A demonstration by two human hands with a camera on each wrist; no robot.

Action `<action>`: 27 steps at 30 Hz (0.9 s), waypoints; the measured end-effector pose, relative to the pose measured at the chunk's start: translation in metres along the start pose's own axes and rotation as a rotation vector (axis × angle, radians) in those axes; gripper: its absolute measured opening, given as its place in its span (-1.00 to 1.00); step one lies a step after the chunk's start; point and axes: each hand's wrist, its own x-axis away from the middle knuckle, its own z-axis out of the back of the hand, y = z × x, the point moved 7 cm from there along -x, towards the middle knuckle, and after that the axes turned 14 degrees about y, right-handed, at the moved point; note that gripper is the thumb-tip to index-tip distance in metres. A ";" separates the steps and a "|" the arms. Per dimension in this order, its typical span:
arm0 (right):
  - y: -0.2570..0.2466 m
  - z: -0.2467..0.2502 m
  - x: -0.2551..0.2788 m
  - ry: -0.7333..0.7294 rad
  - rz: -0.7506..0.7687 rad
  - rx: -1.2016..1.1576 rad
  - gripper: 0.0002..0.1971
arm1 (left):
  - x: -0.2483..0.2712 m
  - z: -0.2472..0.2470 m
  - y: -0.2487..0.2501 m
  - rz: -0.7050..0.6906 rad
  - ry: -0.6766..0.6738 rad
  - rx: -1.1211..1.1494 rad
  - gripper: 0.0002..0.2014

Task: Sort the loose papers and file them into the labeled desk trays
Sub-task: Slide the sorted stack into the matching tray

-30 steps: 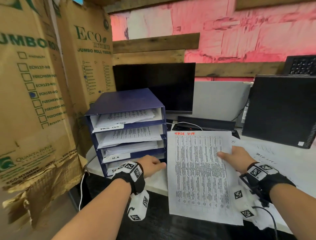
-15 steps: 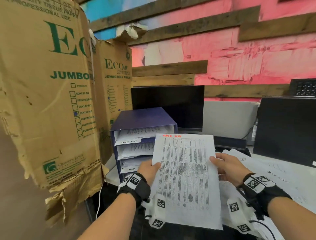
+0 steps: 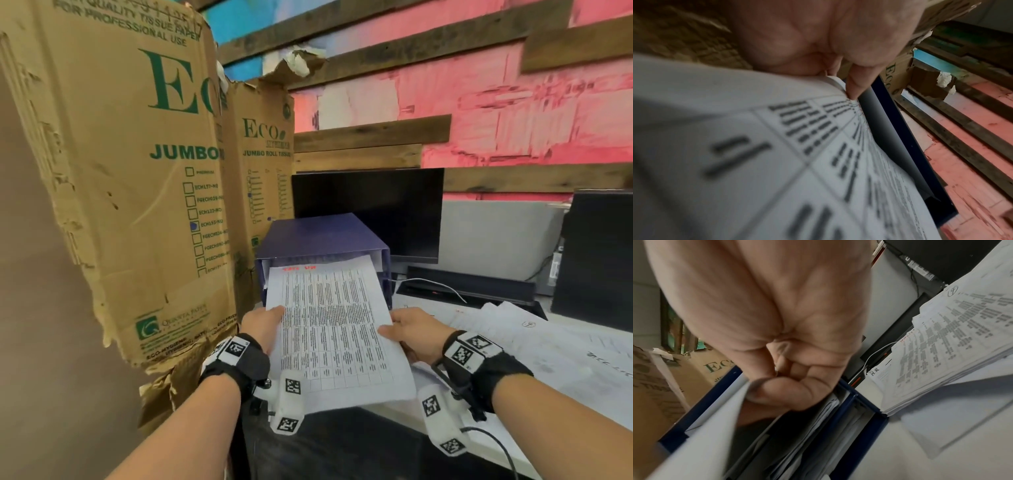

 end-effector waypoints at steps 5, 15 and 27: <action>-0.018 0.000 -0.019 0.104 0.046 -0.068 -0.85 | 0.000 0.013 0.009 0.007 0.008 -0.008 -0.81; -0.023 -0.003 -0.004 0.005 -0.007 -0.282 -0.77 | -0.010 0.003 0.036 0.032 0.088 0.195 -0.85; -0.048 0.009 -0.035 0.343 -0.070 -0.729 -0.52 | -0.002 -0.018 0.049 -0.259 -0.041 -0.088 -0.41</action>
